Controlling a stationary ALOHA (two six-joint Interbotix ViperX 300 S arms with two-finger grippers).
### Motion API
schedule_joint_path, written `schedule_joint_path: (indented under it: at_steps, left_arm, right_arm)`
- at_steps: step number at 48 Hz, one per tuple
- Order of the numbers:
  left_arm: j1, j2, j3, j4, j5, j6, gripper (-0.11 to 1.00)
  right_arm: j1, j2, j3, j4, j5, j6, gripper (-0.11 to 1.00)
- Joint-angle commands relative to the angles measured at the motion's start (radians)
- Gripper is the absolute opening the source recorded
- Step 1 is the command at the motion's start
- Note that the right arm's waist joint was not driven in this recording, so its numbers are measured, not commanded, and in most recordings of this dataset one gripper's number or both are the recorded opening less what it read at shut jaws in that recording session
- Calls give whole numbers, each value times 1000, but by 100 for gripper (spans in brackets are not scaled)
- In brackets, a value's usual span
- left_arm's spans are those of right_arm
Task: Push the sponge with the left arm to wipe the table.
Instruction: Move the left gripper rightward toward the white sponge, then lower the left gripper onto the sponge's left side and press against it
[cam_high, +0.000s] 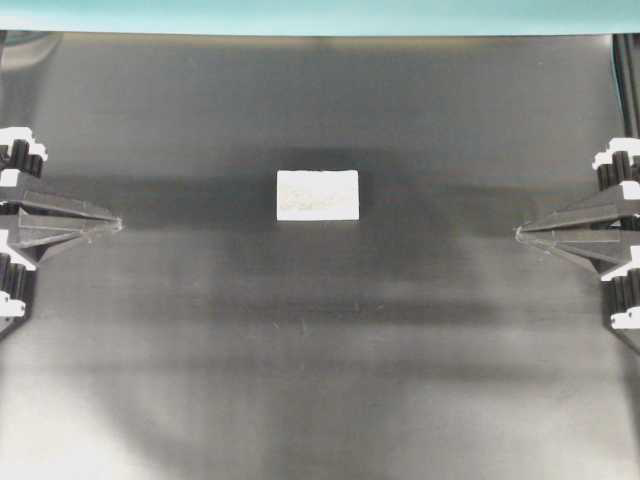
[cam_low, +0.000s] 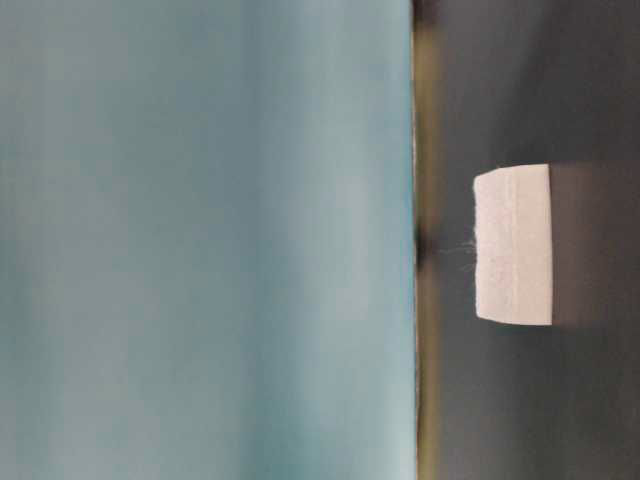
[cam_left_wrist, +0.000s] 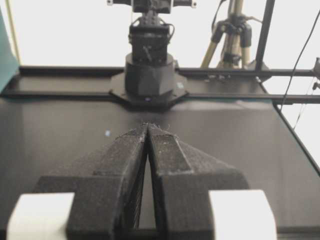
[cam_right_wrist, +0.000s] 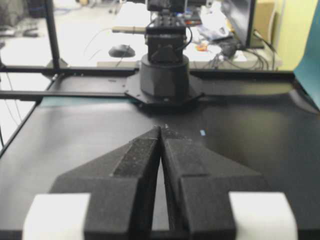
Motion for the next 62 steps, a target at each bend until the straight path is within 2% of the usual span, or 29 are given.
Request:
schedule_joint_path:
  at_steps: [1,4,7,14,24,30,43,50,62]
  left_arm:
    - [2,44,-20,41,8,-23,5]
    - [5,80,-31,41,9,-31,6]
    - [14,115,-46,41,9,-34,0]
    - [54,186,-77,41,9,-52,0]
    - [169,353,-129,41,21,-147,0]
    - [215,508,-210,41,64,-193,0]
    - [218,851,-448,43,133,-202,0]
    - [236,966,-554,43,153,-202,0]
    - [276,1063,-626,41,130,-221,1]
  right_arm:
    - [0,11,0,0,-5,-9,3]
    - [0,9,11,0,2,-11,7]
    - [0,8,15,2,15,-11,2]
    - [0,8,15,0,29,-8,0]
    - [0,5,17,2,31,-9,0]
    - [0,3,17,2,31,-11,0]
    - [0,2,17,2,31,-12,0]
    - [0,-2,20,2,32,-12,0]
    - [0,-2,32,2,31,-12,0]
